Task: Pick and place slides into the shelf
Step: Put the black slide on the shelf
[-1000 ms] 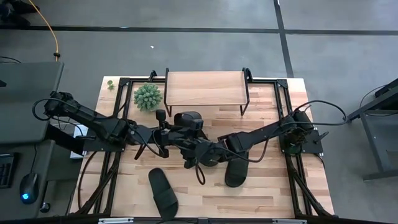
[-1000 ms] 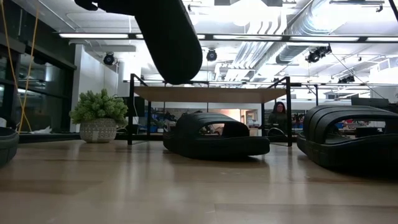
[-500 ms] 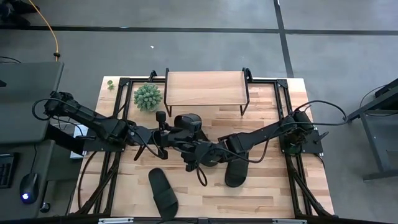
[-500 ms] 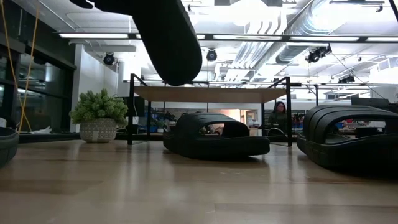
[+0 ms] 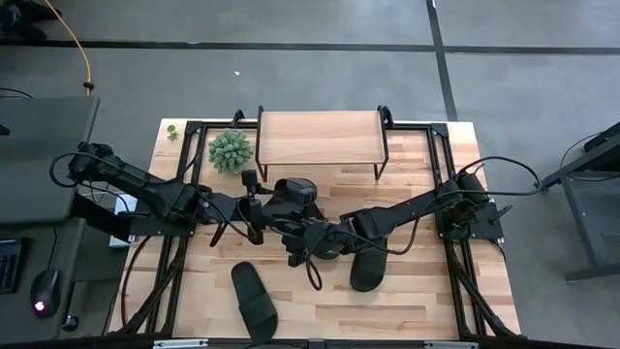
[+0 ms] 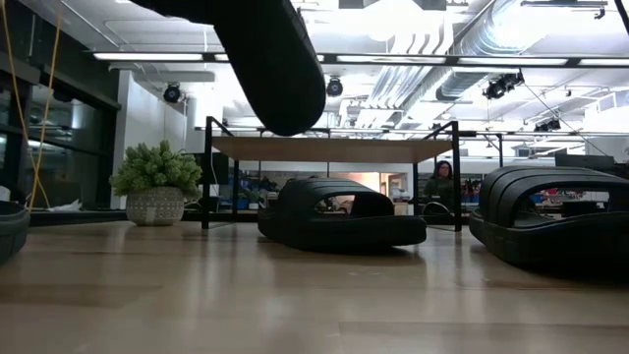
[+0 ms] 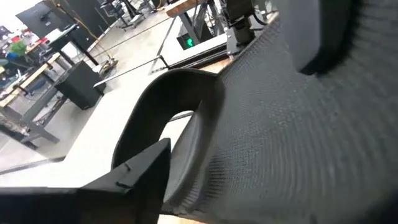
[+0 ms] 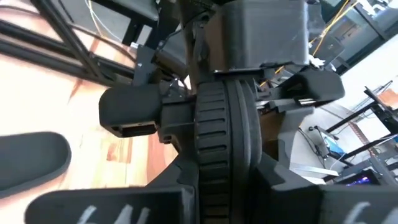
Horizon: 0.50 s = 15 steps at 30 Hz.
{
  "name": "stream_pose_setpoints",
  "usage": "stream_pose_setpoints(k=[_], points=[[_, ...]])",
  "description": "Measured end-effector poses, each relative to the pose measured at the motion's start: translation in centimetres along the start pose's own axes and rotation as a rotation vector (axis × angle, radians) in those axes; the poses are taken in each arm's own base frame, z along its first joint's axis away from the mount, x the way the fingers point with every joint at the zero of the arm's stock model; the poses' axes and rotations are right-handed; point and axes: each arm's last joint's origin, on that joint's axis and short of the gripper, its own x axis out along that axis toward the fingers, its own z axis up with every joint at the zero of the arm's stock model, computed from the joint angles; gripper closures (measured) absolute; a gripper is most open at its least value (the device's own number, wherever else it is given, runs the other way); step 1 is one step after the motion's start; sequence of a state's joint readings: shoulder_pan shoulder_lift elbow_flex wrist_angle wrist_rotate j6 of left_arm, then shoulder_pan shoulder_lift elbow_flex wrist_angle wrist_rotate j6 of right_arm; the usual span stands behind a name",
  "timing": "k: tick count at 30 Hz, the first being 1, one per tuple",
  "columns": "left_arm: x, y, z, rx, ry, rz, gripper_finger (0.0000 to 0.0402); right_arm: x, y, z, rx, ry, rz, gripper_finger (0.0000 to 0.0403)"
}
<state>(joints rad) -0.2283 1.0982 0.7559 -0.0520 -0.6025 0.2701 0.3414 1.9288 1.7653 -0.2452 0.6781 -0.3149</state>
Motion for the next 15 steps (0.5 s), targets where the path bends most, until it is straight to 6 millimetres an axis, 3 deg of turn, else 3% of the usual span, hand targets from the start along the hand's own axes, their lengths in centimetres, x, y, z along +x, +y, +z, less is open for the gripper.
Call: stream_pose_setpoints(k=[6,15], points=[[-1.4,1.0,0.4,-0.088,-0.04,0.003,0.0138,-0.8,-1.0,0.4,0.011,-0.007,-0.011,0.0354],[-4.1,2.6,0.3,-0.178,-0.079,-0.093,0.0136,-2.9,-3.1,0.9,-0.071,0.006,0.004,0.0354]])
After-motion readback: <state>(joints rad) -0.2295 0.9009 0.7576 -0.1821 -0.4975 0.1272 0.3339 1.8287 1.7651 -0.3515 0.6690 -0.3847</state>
